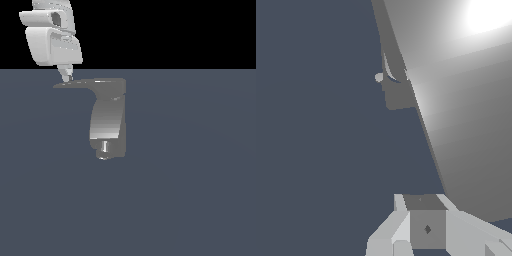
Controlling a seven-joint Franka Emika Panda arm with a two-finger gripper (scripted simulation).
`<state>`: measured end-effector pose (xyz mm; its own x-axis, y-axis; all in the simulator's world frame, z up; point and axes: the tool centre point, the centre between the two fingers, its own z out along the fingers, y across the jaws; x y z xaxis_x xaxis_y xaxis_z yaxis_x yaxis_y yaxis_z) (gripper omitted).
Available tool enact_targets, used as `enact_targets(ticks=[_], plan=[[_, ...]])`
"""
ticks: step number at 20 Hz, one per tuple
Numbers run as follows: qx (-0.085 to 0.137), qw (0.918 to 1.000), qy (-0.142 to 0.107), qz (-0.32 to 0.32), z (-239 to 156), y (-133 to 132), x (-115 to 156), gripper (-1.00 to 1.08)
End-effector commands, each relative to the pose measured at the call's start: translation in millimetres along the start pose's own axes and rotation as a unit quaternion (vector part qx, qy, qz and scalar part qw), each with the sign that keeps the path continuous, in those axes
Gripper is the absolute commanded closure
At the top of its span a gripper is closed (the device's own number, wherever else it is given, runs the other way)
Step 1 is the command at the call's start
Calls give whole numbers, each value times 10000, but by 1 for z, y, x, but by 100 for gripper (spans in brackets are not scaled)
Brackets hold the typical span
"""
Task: Turn on the faucet by rotating a designated handle.
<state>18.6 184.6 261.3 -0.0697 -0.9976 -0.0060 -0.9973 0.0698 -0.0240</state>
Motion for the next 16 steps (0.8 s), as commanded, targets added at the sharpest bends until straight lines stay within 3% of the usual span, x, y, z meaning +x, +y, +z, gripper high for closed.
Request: enact_targets(ticks=[1, 16], plan=[[-59, 10000, 23, 11, 5, 10, 2, 108], [-111, 9999, 30, 28, 10, 58, 3, 108]])
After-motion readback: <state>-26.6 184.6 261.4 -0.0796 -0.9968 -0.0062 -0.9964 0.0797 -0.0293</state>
